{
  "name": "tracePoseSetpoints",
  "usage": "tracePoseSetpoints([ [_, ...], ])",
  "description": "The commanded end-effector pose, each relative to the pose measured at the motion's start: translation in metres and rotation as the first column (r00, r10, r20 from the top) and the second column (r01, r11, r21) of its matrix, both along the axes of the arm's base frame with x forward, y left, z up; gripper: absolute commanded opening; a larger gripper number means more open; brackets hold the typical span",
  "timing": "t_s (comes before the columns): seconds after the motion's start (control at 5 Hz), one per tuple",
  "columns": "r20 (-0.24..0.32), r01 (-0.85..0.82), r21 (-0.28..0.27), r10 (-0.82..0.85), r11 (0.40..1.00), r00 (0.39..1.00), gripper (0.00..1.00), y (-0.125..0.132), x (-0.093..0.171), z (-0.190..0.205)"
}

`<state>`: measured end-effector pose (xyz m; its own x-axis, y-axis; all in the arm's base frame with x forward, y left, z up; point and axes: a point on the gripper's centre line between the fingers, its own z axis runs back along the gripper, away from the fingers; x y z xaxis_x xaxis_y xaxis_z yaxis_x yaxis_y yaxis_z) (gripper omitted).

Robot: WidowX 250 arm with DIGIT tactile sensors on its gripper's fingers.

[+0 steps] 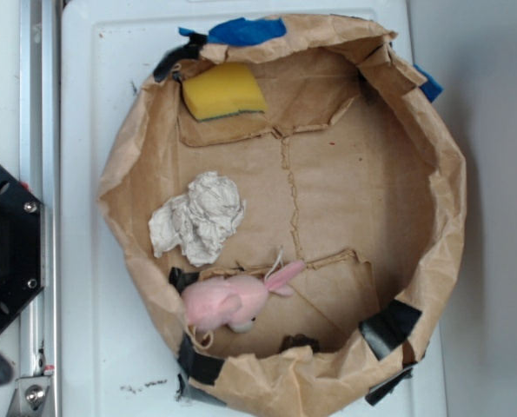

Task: Grab the white paper.

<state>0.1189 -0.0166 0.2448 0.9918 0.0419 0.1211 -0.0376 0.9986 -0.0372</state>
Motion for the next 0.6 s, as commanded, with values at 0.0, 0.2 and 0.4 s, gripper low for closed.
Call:
tracePoseSetpoints([
  [0.0, 0.000, 0.000, 0.000, 0.000, 1.000, 1.000, 1.00, 0.000, 0.000, 0.000],
  [0.2, 0.021, -0.014, -0.052, 0.015, 0.999, 1.000, 1.00, 0.008, 0.045, -0.002],
  [0.4, 0.011, -0.019, -0.069, 0.019, 0.997, 1.000, 1.00, 0.008, 0.077, -0.012],
])
